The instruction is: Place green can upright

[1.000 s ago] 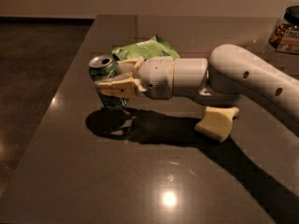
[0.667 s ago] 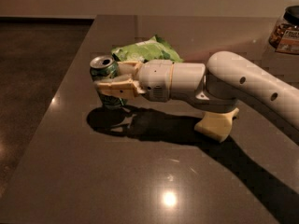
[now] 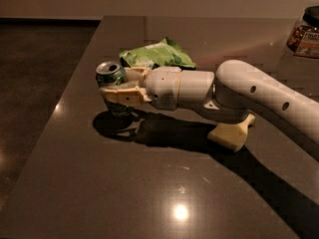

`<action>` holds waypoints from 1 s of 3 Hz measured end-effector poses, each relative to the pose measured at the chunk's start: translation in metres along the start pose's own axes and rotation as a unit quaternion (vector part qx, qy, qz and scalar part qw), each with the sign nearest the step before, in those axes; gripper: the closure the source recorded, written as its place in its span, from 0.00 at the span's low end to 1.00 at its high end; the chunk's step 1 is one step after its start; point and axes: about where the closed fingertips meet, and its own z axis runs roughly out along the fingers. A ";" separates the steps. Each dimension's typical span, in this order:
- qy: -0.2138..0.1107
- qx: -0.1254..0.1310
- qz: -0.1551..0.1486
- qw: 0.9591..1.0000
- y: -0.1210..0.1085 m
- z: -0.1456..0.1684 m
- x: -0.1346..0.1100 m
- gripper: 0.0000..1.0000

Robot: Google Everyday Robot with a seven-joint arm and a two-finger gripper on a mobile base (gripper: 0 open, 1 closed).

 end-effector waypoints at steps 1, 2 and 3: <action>0.001 0.005 0.001 1.000 -0.005 0.004 0.005 0.58; 0.000 0.012 0.004 1.000 -0.009 0.006 0.008 0.36; -0.004 0.014 0.006 1.000 -0.010 0.008 0.011 0.05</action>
Offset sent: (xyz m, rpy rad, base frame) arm 0.0173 -0.0005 -0.0137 0.0050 0.0132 -0.0510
